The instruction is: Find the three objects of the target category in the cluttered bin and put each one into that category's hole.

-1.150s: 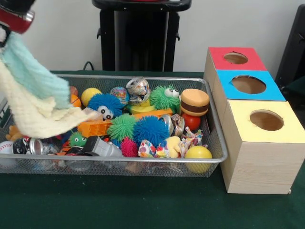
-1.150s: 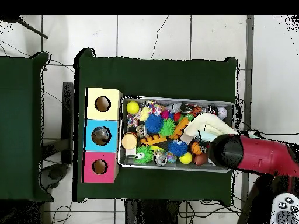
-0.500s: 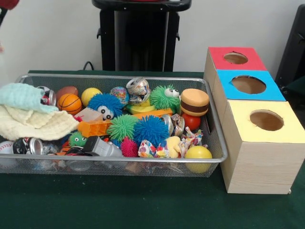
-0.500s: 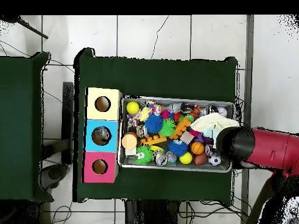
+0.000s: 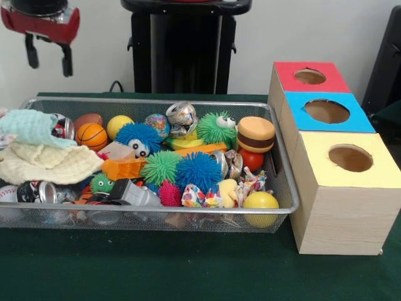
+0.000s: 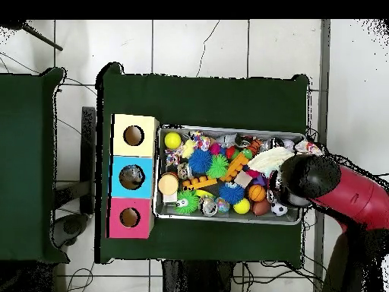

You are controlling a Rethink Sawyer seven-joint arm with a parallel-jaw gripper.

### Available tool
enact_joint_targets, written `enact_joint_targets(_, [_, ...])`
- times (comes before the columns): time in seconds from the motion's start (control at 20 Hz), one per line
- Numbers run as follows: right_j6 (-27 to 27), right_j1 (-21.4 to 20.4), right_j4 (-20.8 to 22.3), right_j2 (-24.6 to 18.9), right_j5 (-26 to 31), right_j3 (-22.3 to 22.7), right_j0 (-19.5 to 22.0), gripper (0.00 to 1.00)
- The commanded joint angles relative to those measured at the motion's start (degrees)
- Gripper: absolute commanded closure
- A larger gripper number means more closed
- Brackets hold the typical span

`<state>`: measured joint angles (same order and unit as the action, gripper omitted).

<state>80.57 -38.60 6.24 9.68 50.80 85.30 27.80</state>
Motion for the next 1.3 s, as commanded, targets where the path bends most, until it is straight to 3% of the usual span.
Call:
enact_joint_targets(0.05, [15.1, 3.8, -12.6, -8.0, 1.3, 11.3, 0.8, 0.00])
enact_joint_targets(0.4, [12.2, 4.9, -19.4, -8.8, -2.3, 15.7, 1.6, 0.00])
enact_joint_targets(0.6, [9.8, 5.6, -20.6, -9.8, -6.9, 18.4, 2.1, 0.00])
enact_joint_targets(0.95, [6.8, 11.6, -22.8, -17.1, -24.8, 23.3, 7.5, 0.00])
enact_joint_targets(1.3, [9.6, 19.8, -18.0, -21.6, -41.2, 22.0, 9.6, 0.00])
